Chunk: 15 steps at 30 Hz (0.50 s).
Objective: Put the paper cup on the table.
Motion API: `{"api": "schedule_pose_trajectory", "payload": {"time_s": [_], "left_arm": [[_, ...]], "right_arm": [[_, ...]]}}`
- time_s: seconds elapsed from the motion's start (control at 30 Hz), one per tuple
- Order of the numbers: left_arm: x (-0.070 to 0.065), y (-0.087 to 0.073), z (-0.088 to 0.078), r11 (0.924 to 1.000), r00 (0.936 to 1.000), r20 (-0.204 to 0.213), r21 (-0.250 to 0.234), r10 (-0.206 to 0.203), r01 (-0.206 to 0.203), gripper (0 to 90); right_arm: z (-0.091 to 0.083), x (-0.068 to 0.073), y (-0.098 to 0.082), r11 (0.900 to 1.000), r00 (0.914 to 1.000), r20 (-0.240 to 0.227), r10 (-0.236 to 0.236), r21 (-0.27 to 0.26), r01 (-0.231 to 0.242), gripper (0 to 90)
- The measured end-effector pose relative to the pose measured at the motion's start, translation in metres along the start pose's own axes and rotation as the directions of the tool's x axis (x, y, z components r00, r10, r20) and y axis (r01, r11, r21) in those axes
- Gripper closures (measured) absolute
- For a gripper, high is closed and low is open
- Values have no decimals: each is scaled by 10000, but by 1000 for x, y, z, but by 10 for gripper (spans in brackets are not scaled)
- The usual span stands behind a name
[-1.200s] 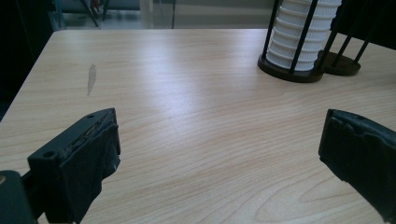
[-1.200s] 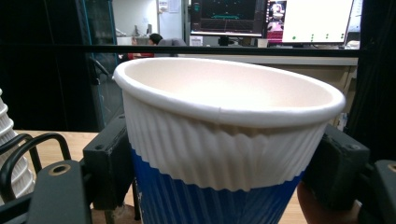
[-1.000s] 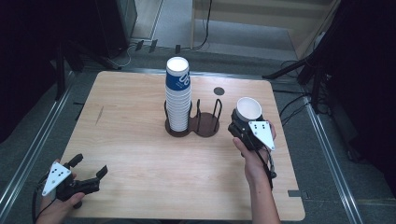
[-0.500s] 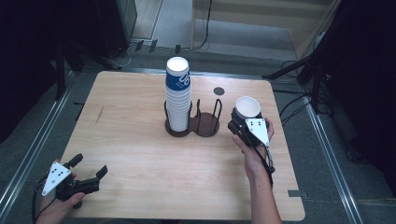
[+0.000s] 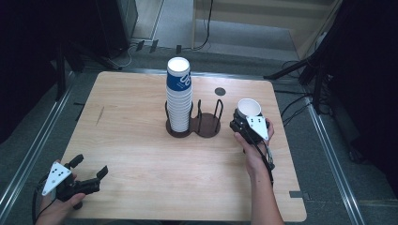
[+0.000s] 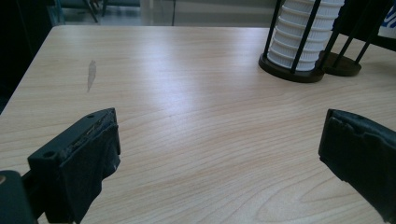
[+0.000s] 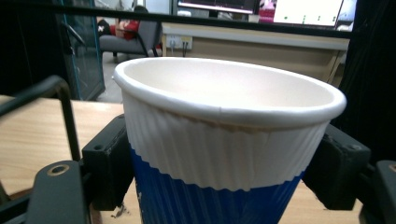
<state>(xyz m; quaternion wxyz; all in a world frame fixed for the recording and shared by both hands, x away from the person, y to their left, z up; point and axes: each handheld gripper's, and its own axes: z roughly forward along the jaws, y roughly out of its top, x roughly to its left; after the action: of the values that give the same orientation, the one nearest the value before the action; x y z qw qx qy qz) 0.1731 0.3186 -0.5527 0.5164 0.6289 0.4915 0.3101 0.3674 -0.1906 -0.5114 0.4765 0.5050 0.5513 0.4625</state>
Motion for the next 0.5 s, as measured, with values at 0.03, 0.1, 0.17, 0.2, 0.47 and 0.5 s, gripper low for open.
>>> {"api": "schedule_pose_trajectory", "payload": {"time_s": [0.03,0.1,0.17,0.2,0.47,0.5], "left_arm": [[0,0,0,10000,10000,-2,10,5,-5,0],[0,0,0,10000,10000,-5,20,-28,28,0],[0,0,0,10000,10000,-12,34,-27,27,0],[0,0,0,10000,10000,-14,30,-25,25,0],[0,0,0,10000,10000,-19,16,-25,25,0],[0,0,0,10000,10000,-22,16,-36,36,0]], "right_arm": [[3,-1,-2,9999,10000,29,-85,98,85,208],[7,-2,-6,9996,9999,89,-124,255,122,208],[11,-4,-11,9989,9997,191,-131,451,122,208],[13,-6,-13,9984,9995,201,-240,526,229,208],[22,-13,-24,9936,9991,299,-284,1099,250,204],[23,-13,-24,9930,9992,283,-269,1155,234,203]]}}
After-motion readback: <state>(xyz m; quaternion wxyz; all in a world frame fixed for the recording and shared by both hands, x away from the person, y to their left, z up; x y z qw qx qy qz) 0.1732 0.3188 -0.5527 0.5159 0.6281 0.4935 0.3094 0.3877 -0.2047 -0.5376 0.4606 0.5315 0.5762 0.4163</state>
